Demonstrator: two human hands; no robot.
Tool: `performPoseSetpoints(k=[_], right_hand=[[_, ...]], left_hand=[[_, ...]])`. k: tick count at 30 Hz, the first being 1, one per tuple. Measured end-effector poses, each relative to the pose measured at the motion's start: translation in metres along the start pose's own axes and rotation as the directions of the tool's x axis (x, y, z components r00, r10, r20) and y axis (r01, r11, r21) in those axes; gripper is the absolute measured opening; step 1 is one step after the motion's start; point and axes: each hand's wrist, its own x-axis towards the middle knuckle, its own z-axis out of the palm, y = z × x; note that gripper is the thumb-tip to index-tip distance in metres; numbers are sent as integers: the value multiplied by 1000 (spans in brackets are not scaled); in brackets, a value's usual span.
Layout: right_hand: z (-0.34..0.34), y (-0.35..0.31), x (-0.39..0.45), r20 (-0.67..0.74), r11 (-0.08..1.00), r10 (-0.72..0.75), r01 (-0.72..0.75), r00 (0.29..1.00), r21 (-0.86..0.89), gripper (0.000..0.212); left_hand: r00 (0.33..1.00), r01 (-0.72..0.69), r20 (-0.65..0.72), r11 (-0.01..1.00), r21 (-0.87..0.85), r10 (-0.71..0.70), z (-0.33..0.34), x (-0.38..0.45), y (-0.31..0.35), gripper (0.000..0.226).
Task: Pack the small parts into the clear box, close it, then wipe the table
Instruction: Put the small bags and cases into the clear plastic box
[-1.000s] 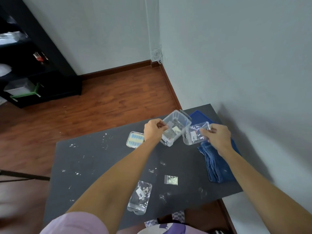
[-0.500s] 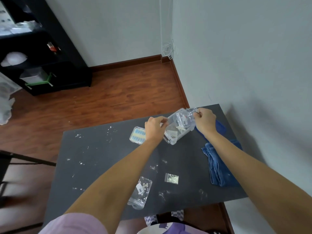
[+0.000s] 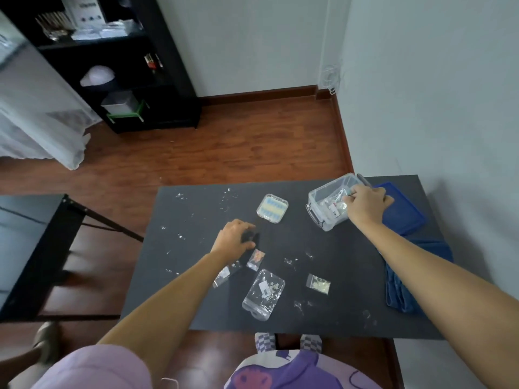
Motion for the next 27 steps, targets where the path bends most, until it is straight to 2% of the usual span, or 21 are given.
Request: performPoseSetpoints(k=[2, 5, 9, 12, 14, 16, 21, 24, 27], right_hand=[[1, 0, -1, -16, 999, -18, 18, 1000, -35, 12], [-3, 1, -10, -86, 997, -76, 73, 993, -31, 28], [-6, 9, -31, -201, 989, -142, 149, 969, 22, 29], [0, 26, -66, -216, 948, -273, 300, 937, 102, 17], [9, 42, -95, -161, 911, -373, 394, 914, 126, 10], [19, 58, -121, -34, 903, -410, 411, 912, 130, 10], [37, 80, -153, 237, 931, -364, 358, 901, 68, 25], [40, 80, -158, 303, 920, -367, 391, 879, -22, 34], [39, 73, -158, 327, 910, -364, 407, 872, -74, 33]], left_hand=[[996, -35, 83, 999, 37, 32, 7, -8, -7, 58], [982, -97, 169, 991, 95, 80, 15, -12, -12, 64], [983, -138, 138, 984, 109, 122, 21, -11, -15, 51], [983, -153, 113, 985, 84, 143, 22, -10, -14, 40], [981, -165, 118, 983, 79, 155, 20, -8, -13, 37], [978, -175, 126, 982, 71, 165, 19, -6, -13, 37], [976, -182, 129, 982, 51, 174, 18, -6, -9, 32], [980, -139, 139, 990, -6, 139, 21, -10, -10, 26], [989, -109, 87, 988, -106, 119, 23, -14, -14, 16]])
